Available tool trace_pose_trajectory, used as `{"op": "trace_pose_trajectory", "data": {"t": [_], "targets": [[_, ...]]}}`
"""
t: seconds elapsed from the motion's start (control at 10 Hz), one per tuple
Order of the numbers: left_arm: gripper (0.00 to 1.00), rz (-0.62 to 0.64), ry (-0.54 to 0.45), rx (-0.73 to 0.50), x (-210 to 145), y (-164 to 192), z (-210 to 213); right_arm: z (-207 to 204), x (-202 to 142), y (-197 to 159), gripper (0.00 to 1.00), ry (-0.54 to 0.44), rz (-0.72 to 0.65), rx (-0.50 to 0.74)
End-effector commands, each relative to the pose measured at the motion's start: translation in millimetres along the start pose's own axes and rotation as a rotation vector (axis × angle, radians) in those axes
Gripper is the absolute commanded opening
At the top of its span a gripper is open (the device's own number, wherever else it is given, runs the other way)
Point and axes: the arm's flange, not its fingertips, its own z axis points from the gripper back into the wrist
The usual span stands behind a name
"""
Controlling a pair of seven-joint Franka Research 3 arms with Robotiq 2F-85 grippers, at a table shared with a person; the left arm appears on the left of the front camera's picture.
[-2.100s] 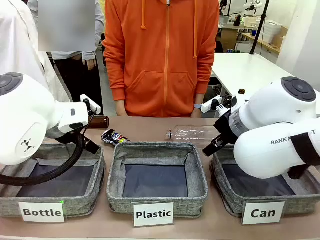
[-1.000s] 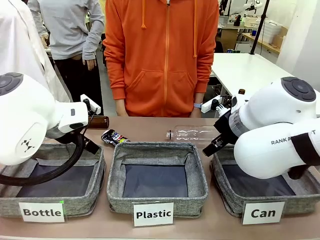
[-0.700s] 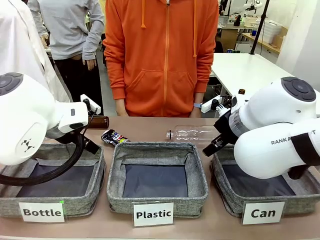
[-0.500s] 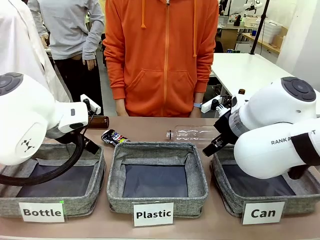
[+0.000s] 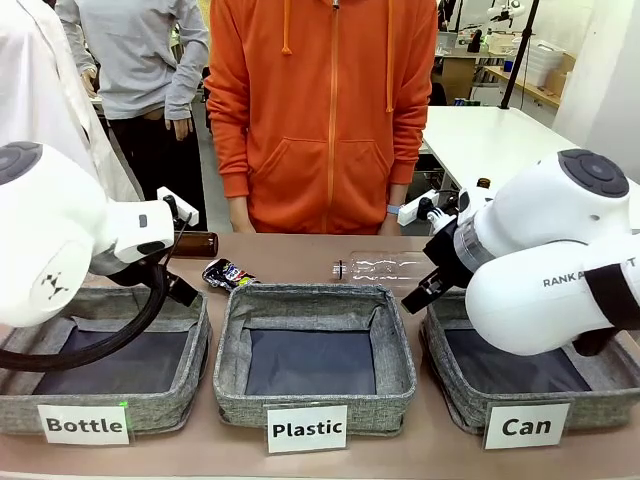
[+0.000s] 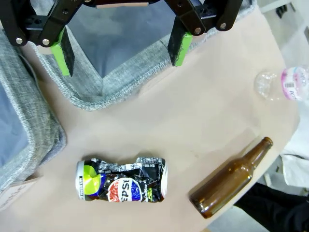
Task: Sort the can waste into the basket.
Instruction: Pick up the can waste from the table and place it in the right Fabric basket.
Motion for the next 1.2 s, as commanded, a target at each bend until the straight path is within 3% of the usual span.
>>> {"op": "trace_pose_trajectory", "data": {"t": [0.0, 0.2, 0.3, 0.5, 0.6, 0.8, 1.1], "targets": [[1.00, 0.053, 0.000, -0.183, 0.2, 17.7, 52.7, 45.9, 9.3, -13.2, 1.00, 0.002, -0.018, 0.067], [1.00, 0.152, 0.049, -0.424, -2.7, 29.2, 113.3, 102.0, 12.5, -20.7, 1.00, 0.019, -0.212, 0.224], [1.00, 0.168, 0.014, -0.562, -8.5, 36.8, 135.7, 127.9, 10.7, -26.5, 1.00, 0.018, -0.329, 0.303], [1.00, 0.128, -0.020, -0.852, -29.8, 78.6, 170.4, 177.2, -11.9, -49.4, 1.00, -0.063, -0.496, 0.479], [1.00, 0.171, -0.085, -0.950, -40.4, 108.5, 187.3, 198.9, -33.8, -70.8, 1.00, -0.124, -0.578, 0.565], [1.00, 0.323, -0.272, -1.013, -81.3, 178.7, 213.4, 230.4, -95.9, -127.7, 1.00, -0.291, -0.779, 0.688], [1.00, 0.550, -0.509, -1.000, -153.3, 219.5, 222.6, 238.3, -182.4, -194.1, 1.00, -0.428, -1.042, 0.743]]}}
